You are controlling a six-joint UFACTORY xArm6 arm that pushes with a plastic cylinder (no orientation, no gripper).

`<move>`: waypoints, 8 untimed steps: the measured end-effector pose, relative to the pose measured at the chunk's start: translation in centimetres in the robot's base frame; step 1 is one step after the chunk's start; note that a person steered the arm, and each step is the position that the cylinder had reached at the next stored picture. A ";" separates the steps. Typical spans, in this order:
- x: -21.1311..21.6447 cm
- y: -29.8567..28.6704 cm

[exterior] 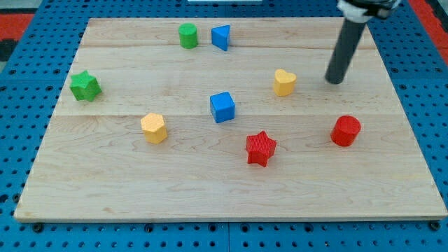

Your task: Move the yellow heart towards the top center

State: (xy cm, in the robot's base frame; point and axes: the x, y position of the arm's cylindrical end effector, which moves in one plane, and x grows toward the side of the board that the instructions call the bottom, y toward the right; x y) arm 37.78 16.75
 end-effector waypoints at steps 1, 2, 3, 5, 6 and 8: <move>0.3 -3.4; -0.1 -12.8; -0.4 -19.1; -2.4 -21.9; -2.4 -21.9; -0.4 -24.2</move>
State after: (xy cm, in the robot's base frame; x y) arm 37.34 -7.41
